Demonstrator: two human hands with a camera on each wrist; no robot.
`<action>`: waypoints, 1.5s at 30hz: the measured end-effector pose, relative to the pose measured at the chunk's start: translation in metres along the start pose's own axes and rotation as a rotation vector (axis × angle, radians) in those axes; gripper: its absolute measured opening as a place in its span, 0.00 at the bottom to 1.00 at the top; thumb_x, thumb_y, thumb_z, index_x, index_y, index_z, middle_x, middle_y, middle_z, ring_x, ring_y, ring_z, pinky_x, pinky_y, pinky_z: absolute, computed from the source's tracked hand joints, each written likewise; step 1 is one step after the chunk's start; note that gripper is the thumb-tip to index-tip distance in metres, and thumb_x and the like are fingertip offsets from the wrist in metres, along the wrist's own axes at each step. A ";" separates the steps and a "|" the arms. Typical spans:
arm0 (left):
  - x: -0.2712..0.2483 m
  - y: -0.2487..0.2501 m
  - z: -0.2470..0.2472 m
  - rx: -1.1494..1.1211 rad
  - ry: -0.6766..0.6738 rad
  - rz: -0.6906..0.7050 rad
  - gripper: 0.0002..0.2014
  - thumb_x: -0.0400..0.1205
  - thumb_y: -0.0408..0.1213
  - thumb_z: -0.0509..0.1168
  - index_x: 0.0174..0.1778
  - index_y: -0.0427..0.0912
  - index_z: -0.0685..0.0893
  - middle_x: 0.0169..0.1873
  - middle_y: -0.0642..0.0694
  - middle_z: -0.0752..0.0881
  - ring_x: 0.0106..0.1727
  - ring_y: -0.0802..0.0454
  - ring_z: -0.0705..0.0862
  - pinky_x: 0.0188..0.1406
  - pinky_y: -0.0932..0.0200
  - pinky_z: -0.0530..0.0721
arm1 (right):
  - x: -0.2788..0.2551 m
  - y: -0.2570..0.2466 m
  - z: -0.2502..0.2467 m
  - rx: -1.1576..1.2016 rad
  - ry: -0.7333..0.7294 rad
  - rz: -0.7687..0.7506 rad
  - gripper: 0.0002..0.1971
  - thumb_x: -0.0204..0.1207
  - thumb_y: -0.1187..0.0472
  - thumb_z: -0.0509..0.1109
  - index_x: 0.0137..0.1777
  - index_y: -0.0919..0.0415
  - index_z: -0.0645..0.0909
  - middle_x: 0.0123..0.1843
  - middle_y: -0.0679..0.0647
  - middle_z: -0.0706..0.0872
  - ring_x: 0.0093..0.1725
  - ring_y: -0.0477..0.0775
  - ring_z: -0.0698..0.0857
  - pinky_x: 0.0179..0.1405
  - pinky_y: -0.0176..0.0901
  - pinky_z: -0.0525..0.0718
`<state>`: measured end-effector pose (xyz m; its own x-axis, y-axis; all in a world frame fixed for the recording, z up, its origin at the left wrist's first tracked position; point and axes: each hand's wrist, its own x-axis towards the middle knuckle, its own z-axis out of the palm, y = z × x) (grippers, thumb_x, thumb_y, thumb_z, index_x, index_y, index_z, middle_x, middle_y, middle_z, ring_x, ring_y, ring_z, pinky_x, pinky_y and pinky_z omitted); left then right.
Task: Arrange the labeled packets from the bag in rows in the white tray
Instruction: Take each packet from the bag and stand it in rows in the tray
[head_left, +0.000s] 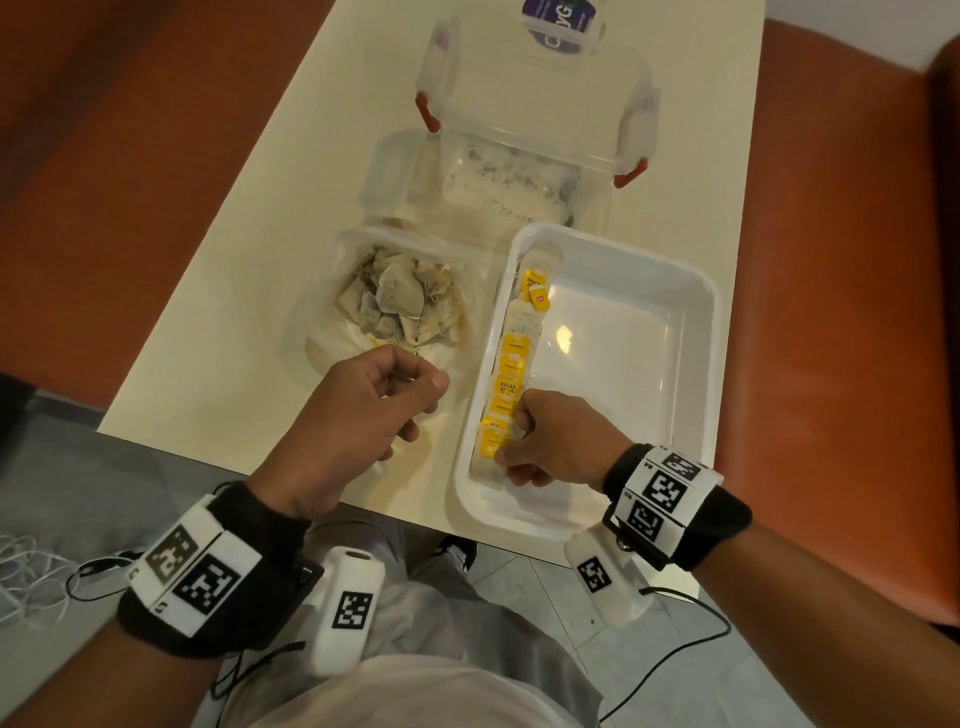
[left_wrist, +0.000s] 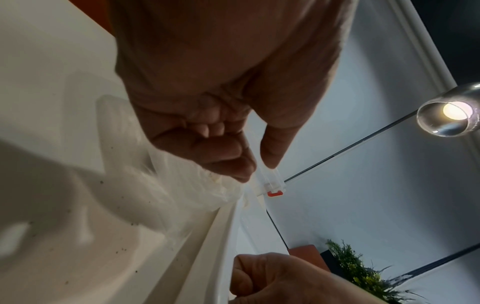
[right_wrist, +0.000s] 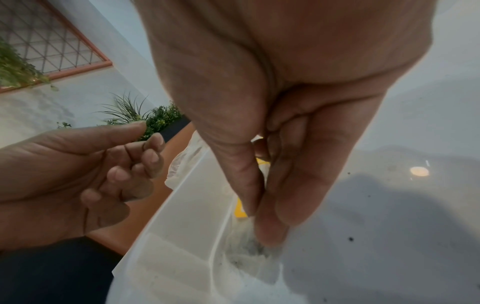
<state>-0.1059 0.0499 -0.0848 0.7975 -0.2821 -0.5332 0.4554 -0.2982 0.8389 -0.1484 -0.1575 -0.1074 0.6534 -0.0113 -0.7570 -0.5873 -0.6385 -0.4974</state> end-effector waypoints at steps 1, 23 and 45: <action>0.001 0.002 -0.001 0.007 0.001 0.002 0.07 0.80 0.48 0.71 0.46 0.49 0.87 0.37 0.52 0.90 0.31 0.59 0.83 0.28 0.61 0.76 | 0.000 0.000 0.000 -0.014 -0.007 -0.002 0.18 0.75 0.62 0.77 0.39 0.54 0.66 0.39 0.60 0.94 0.40 0.63 0.93 0.49 0.59 0.92; 0.071 0.019 -0.050 1.467 -0.202 0.402 0.20 0.81 0.52 0.64 0.70 0.63 0.73 0.64 0.54 0.80 0.57 0.48 0.82 0.39 0.55 0.72 | 0.002 -0.084 -0.015 -0.757 0.204 -0.492 0.22 0.79 0.37 0.66 0.70 0.41 0.80 0.66 0.47 0.74 0.63 0.55 0.74 0.48 0.47 0.74; 0.107 0.028 -0.024 1.356 0.098 0.430 0.24 0.75 0.49 0.75 0.66 0.56 0.76 0.60 0.46 0.74 0.38 0.50 0.74 0.30 0.56 0.70 | 0.025 -0.081 -0.011 -0.787 0.379 -0.488 0.13 0.82 0.46 0.63 0.50 0.45 0.90 0.44 0.47 0.87 0.53 0.57 0.79 0.45 0.51 0.60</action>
<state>0.0021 0.0334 -0.1158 0.8237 -0.5261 -0.2116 -0.5048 -0.8503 0.1489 -0.0789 -0.1145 -0.0809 0.9282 0.2312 -0.2916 0.1802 -0.9648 -0.1914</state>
